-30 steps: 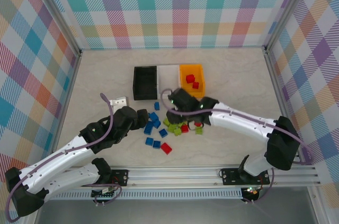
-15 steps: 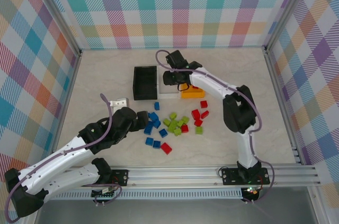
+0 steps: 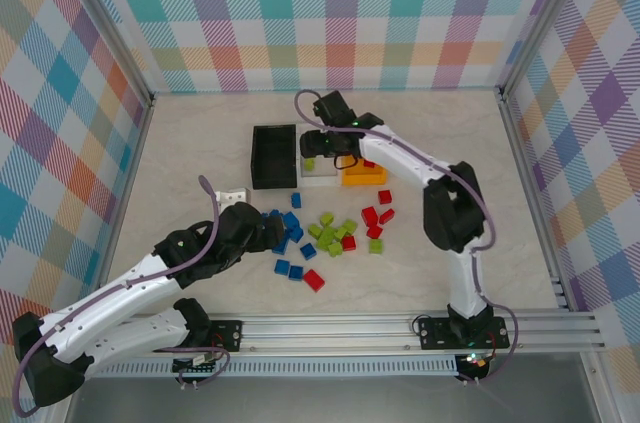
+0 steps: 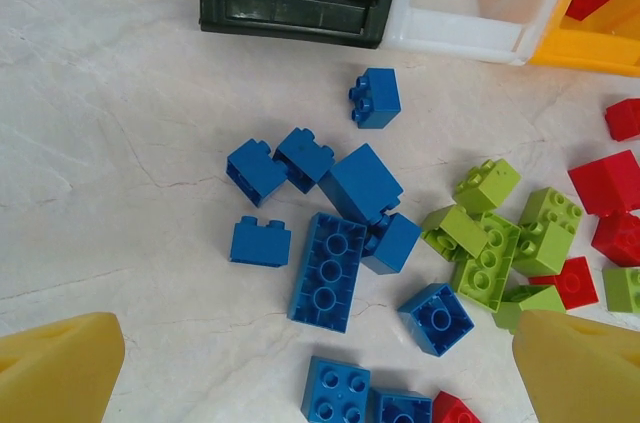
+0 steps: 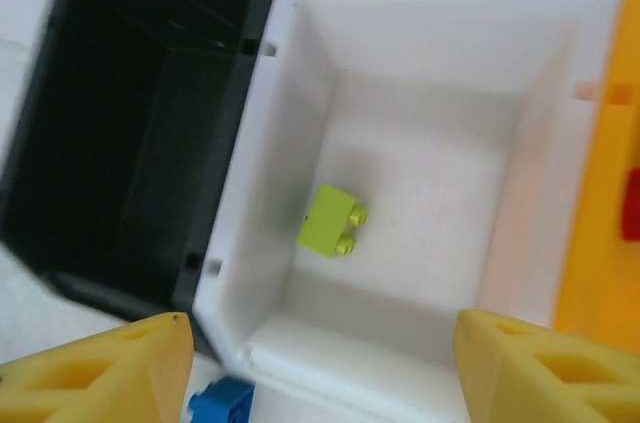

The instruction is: Sort the legos into containers by color

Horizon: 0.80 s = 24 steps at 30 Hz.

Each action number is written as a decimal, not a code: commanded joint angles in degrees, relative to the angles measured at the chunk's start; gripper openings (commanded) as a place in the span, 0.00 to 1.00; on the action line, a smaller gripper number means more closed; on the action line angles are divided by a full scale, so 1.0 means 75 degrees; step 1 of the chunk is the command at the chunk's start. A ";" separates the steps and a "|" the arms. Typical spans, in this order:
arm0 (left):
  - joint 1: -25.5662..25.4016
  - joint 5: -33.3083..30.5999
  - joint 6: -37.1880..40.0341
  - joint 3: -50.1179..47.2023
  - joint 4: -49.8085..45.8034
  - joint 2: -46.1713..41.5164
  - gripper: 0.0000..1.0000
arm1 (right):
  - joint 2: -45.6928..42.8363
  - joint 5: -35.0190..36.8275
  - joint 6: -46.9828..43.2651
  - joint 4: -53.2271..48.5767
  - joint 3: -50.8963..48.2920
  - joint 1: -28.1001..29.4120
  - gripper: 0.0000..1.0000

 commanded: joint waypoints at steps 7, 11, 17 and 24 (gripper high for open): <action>0.0010 0.0566 0.0403 0.0399 -0.0077 0.0396 1.00 | -0.3509 -0.0045 0.0050 0.0908 -0.3149 0.0305 0.75; -0.0148 0.0941 0.0524 0.0436 0.0132 0.0835 1.00 | -0.4699 0.0013 0.0135 0.0809 -0.4630 0.0484 0.75; -0.1001 0.1170 0.0621 0.0784 -0.0034 0.2081 0.99 | -0.6282 0.0141 0.0551 0.0603 -0.6518 0.0524 0.76; -0.1974 0.0984 0.0587 0.1179 -0.0050 0.3492 0.85 | -0.7326 0.0341 0.0804 0.0363 -0.7459 0.0517 0.75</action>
